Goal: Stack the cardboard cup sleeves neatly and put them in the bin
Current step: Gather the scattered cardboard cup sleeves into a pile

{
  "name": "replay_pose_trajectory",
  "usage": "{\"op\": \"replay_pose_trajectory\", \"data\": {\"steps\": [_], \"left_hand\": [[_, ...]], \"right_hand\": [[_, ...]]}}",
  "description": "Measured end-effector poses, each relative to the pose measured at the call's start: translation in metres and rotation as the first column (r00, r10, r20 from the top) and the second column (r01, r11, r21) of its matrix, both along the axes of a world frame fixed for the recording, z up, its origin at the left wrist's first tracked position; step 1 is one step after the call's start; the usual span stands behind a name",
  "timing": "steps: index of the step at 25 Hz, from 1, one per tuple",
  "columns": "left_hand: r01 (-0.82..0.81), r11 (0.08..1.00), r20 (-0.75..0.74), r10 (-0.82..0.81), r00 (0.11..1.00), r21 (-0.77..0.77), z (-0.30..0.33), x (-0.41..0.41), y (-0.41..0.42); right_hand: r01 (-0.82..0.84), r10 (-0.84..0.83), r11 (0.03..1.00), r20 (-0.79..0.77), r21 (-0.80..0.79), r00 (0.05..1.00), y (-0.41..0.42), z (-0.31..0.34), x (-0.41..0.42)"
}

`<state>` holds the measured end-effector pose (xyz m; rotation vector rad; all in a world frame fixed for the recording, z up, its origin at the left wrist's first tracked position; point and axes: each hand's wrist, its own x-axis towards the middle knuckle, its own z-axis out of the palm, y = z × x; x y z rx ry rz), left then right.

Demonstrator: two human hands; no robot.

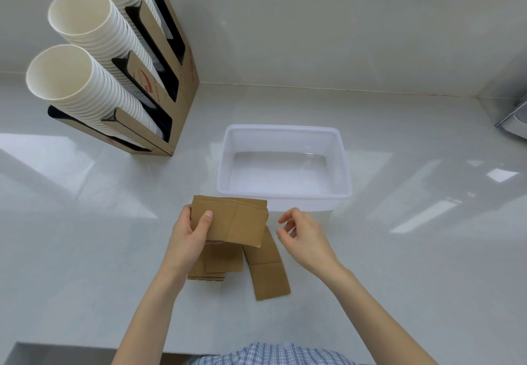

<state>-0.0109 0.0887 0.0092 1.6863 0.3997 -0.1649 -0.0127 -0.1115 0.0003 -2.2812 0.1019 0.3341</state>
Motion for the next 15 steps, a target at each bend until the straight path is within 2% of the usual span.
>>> {"op": "replay_pose_trajectory", "data": {"steps": [3,7,15], "left_hand": [[-0.004,1.000,-0.001,0.004,1.000,0.005,0.000,0.000,0.002],[-0.007,1.000,-0.002,0.007,1.000,0.012,-0.001,0.000,0.003],[0.005,1.000,-0.003,-0.005,1.000,0.004,-0.004,0.001,0.001]], "right_hand": [[-0.094,0.068,0.982,-0.157,-0.165,0.985,0.011,-0.018,-0.012],[-0.176,0.114,0.914,-0.184,-0.365,0.976,0.025,-0.032,-0.021],[-0.142,0.072,0.922,-0.200,-0.361,0.977,0.025,-0.034,-0.016]]}}
